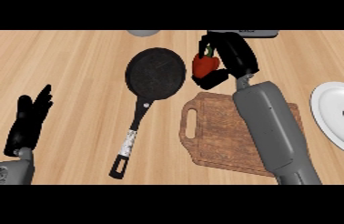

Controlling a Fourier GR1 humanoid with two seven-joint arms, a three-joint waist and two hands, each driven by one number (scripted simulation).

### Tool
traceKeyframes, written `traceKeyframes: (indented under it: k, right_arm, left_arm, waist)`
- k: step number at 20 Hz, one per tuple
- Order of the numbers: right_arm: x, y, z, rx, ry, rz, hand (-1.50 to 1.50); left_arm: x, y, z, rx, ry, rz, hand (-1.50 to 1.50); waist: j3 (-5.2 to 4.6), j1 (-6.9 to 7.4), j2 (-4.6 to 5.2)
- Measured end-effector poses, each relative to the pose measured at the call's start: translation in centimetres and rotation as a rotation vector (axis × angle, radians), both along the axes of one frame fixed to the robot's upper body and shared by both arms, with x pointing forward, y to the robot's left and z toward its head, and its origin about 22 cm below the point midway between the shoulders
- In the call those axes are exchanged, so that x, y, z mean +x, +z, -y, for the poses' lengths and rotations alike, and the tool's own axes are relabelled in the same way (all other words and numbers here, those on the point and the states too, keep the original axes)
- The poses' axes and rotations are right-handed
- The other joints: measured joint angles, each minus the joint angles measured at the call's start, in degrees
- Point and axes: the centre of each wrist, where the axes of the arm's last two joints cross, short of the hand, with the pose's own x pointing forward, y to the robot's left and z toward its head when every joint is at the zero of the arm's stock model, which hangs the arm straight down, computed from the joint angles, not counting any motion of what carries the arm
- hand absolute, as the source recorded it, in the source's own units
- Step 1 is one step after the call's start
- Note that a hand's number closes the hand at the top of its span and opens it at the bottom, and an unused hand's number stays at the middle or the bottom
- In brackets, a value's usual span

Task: Pick the bell pepper from the cutting board and place it in the pan

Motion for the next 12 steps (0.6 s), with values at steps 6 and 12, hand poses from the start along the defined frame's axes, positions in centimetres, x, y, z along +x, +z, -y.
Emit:
traceKeyframes:
  k: [6, 12]
  right_arm:
    - [2.8, -0.6, -4.1, 0.066, -0.014, -0.069, 1.50]
    - [4.1, -2.6, -5.8, 0.062, -0.046, -0.124, 1.50]
  left_arm:
    - [1.0, 0.3, 0.4, 0.003, -0.014, 0.008, 0.00]
    - [1.9, 0.8, 1.6, 0.002, -0.057, 0.010, 0.00]
  waist:
    - [0.00, 1.08, 0.37]
    - [0.01, 3.09, 0.95]
